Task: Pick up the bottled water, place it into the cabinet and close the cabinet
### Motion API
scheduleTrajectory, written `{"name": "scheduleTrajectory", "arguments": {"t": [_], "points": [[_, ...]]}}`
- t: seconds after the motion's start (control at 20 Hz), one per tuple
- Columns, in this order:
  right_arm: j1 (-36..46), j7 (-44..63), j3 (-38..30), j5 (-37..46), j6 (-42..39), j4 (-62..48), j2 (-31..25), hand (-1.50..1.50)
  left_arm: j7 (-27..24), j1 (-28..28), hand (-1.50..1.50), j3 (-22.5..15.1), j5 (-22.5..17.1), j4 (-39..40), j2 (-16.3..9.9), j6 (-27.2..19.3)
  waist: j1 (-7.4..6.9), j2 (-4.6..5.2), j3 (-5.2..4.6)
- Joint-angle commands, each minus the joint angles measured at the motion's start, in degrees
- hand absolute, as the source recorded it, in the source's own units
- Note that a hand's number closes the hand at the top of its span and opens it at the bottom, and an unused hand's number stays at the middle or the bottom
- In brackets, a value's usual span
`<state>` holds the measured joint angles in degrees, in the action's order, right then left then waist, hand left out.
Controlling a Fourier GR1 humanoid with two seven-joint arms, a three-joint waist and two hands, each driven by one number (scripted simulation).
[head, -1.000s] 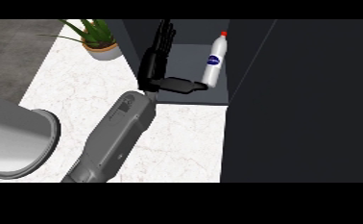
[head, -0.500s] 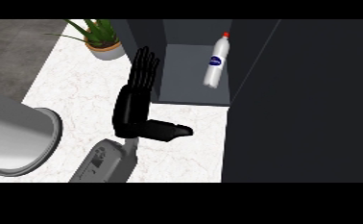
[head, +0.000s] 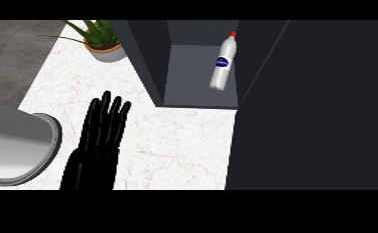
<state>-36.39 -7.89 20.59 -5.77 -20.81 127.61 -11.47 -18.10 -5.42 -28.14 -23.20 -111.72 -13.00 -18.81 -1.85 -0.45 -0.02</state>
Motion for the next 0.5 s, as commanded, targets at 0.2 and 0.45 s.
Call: {"name": "scheduleTrajectory", "arguments": {"t": [0.2, 0.45], "points": [[0.2, 2.6, 9.6, 5.7, -4.9, 3.7, -4.3, 1.50, -3.6, -17.7, -1.50, 3.4, -0.9, -16.1, -7.6, 1.1, 0.71, -0.01, 0.00], [4.4, 8.6, 16.0, 10.2, -1.4, 8.3, -0.9, 1.50, -5.4, -28.0, -1.50, 8.6, -6.6, -23.2, -12.5, 6.5, -0.03, -0.02, -0.08]]}}
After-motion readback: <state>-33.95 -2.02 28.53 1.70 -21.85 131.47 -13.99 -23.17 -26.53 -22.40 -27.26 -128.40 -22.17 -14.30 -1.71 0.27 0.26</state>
